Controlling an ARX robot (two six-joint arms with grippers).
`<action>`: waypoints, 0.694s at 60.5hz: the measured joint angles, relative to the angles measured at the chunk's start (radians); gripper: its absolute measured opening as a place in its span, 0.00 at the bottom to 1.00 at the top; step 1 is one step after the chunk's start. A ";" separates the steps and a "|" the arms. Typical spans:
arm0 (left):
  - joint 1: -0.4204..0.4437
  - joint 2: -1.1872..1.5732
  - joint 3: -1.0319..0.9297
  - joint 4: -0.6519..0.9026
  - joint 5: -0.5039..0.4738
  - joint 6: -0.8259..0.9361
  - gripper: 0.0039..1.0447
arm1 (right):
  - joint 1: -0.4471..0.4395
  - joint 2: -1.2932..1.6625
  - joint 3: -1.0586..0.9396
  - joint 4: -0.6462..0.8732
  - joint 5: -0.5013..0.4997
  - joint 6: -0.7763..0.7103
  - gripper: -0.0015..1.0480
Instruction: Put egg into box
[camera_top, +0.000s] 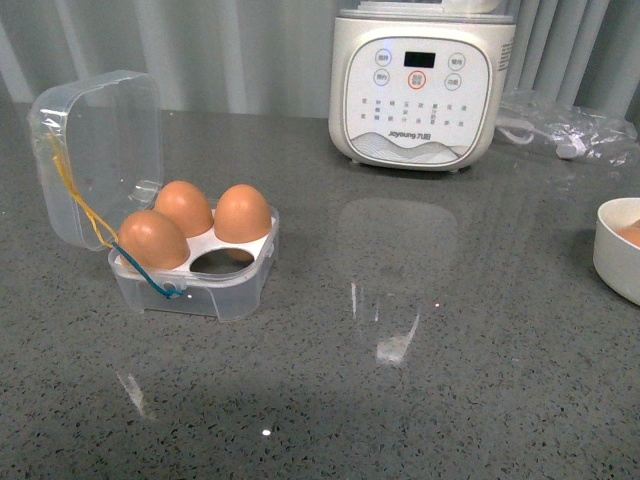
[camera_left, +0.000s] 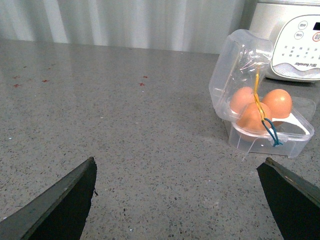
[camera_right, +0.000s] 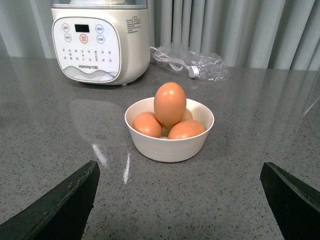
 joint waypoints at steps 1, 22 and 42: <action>0.000 0.000 0.000 0.000 0.000 0.000 0.94 | 0.000 0.000 0.000 0.000 0.000 0.000 0.93; 0.000 0.000 0.000 0.000 0.000 0.000 0.94 | 0.000 0.000 0.000 0.000 0.000 0.000 0.93; 0.000 0.000 0.000 0.000 0.000 0.000 0.94 | 0.000 0.000 0.000 0.000 0.000 0.000 0.93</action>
